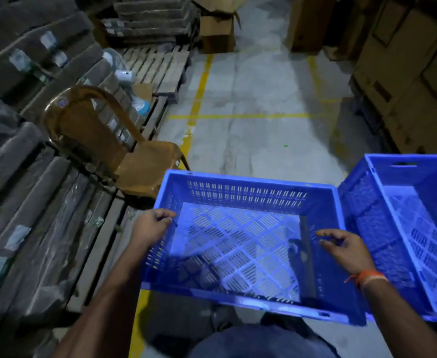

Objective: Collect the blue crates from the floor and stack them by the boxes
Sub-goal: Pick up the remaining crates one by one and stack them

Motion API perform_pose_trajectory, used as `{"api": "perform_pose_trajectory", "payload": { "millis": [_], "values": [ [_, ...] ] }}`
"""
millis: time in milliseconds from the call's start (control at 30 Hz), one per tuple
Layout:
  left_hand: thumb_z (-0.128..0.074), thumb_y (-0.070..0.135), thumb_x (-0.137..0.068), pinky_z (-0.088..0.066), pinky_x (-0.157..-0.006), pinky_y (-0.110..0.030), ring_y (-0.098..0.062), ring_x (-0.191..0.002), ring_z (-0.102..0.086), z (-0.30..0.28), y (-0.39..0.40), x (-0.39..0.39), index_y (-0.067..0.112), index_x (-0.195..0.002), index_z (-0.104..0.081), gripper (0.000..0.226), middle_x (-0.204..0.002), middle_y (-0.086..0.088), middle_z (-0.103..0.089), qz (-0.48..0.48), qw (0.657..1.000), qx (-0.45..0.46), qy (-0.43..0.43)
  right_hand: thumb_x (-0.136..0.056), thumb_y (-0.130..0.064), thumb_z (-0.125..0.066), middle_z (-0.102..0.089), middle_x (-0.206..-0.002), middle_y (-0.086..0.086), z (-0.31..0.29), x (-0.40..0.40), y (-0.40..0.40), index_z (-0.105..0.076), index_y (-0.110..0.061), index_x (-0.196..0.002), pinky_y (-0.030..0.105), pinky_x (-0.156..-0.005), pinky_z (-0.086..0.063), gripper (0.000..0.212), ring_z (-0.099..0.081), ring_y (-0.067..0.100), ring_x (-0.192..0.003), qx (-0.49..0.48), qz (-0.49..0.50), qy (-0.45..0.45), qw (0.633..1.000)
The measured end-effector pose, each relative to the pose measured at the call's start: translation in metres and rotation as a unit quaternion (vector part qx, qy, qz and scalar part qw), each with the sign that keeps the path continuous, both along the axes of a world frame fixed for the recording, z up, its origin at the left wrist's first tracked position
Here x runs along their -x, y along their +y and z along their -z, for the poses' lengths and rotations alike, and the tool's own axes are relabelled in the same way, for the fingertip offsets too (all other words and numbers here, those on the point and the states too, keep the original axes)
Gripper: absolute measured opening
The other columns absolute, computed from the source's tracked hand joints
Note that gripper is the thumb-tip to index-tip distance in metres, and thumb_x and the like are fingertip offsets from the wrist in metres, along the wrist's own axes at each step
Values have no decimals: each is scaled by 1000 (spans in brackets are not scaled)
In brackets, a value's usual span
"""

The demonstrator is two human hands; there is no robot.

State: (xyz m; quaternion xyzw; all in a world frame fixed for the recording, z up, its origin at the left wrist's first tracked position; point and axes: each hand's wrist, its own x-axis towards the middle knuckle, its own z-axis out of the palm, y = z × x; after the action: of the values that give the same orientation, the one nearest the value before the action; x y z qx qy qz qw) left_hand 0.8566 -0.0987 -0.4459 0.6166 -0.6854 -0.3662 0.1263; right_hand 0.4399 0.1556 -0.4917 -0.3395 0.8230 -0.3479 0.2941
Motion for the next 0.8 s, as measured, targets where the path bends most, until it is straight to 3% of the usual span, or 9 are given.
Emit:
{"api": "perform_pose_trajectory", "payload": {
  "millis": [233, 333, 400, 467, 533, 633, 800],
  "values": [
    [-67, 11, -89, -54, -81, -40, -27, -87, -70, -10, -120, 75, 25, -93, -75, 17, -95, -8, -78, 100, 995, 13, 0, -81, -15, -74, -72, -82, 1, -5, 23, -48, -75, -33, -92, 40, -75, -56, 21, -68, 21, -80, 8, 92, -7, 996],
    [-68, 17, -89, -51, -72, -30, -19, -83, -69, -5, -161, 118, 29, -90, -75, 14, -93, -3, -78, 126, 992, 22, -20, -82, -11, -74, -74, -86, -6, 4, 41, -64, -75, -31, -91, 26, -70, -55, 22, -68, 15, -83, 18, 134, -29, 990],
    [-68, 18, -89, -52, -79, -31, -18, -91, -70, -1, -183, 146, 24, -96, -77, 13, -98, -2, -78, 151, 988, 7, -22, -82, -9, -74, -75, -89, -6, 10, 55, -71, -74, -35, -88, 14, -62, -51, 26, -66, 12, -82, 24, 151, -28, 988],
    [-68, 14, -90, -53, -86, -35, -20, -96, -70, -2, -205, 176, 19, -101, -77, 15, -102, -5, -77, 190, 982, -1, -20, -82, -11, -74, -75, -91, -5, 16, 69, -78, -73, -39, -86, 19, -64, -52, 28, -67, 12, -84, 17, 165, -23, 986],
    [-68, 12, -90, -53, -84, -35, -24, -92, -70, -2, -225, 205, 18, -100, -77, 15, -99, -9, -77, 217, 976, 5, -22, -82, -10, -73, -75, -93, -4, 20, 79, -85, -73, -36, -88, 27, -73, -52, 27, -69, 16, -89, 6, 183, -26, 983],
    [-69, 12, -89, -54, -82, -39, -31, -91, -70, -4, -249, 246, 20, -99, -77, 15, -94, -11, -77, 249, 968, 4, -35, -81, -7, -72, -75, -93, -2, 15, 84, -91, -73, -32, -88, 29, -79, -51, 26, -69, 20, -90, 6, 225, -30, 974],
    [-69, 13, -89, -52, -78, -35, -26, -86, -69, -7, -277, 313, 22, -100, -78, 17, -95, -7, -77, 333, 942, 17, -26, -79, -7, -75, -76, -92, 6, 7, 75, -81, -75, -28, -88, 45, -86, -54, 22, -70, 28, -92, 1, 317, -41, 948]
  ]
}}
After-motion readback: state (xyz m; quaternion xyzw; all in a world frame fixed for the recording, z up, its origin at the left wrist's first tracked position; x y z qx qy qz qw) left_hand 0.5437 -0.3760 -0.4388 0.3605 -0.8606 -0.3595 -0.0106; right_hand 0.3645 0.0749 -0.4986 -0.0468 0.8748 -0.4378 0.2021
